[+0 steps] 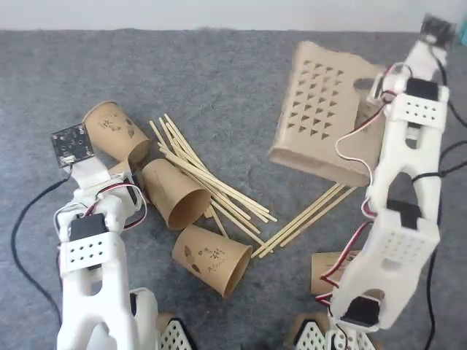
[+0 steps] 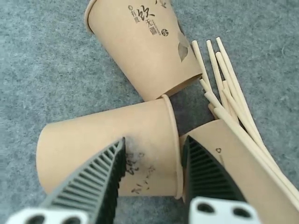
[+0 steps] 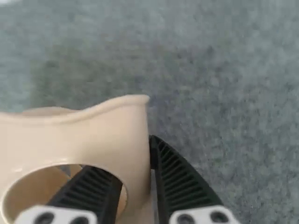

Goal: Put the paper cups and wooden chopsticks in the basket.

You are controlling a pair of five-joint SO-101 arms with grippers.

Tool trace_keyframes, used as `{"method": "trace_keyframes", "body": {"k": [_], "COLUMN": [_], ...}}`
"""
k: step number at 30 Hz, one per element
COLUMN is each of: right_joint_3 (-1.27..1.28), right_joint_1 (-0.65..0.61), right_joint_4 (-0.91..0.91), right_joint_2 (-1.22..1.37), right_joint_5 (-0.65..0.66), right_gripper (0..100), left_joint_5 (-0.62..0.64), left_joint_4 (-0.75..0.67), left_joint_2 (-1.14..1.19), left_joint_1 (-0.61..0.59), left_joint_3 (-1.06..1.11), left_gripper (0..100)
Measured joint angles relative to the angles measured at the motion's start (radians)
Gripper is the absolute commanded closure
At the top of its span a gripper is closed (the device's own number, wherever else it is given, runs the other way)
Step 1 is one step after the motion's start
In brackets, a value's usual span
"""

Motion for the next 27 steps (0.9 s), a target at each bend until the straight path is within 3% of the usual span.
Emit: {"method": "trace_keyframes", "body": {"k": [5, 12, 15, 22, 27], "right_joint_3": [0.000, 0.000, -0.003, -0.002, -0.002], "right_joint_1": [0.104, 0.241, 0.278, 0.301, 0.307], "right_joint_4": [-0.021, 0.127, 0.232, 0.368, 0.436], "right_joint_2": [0.097, 0.117, 0.114, 0.064, -0.009], "right_joint_5": [-0.115, -0.123, -0.026, 0.195, 0.334], "right_gripper": [99.1, 98.7, 94.4, 71.1, 64.1], "left_joint_5": [0.000, 0.000, 0.000, 0.000, 0.000], "left_joint_4": [0.000, 0.000, 0.000, 0.000, 0.000], "left_joint_2": [0.000, 0.000, 0.000, 0.000, 0.000], "left_joint_1": [-0.003, -0.003, -0.003, -0.003, -0.003], "left_joint_3": [0.000, 0.000, 0.000, 0.000, 0.000], "left_gripper": [81, 81, 81, 81, 81]}}
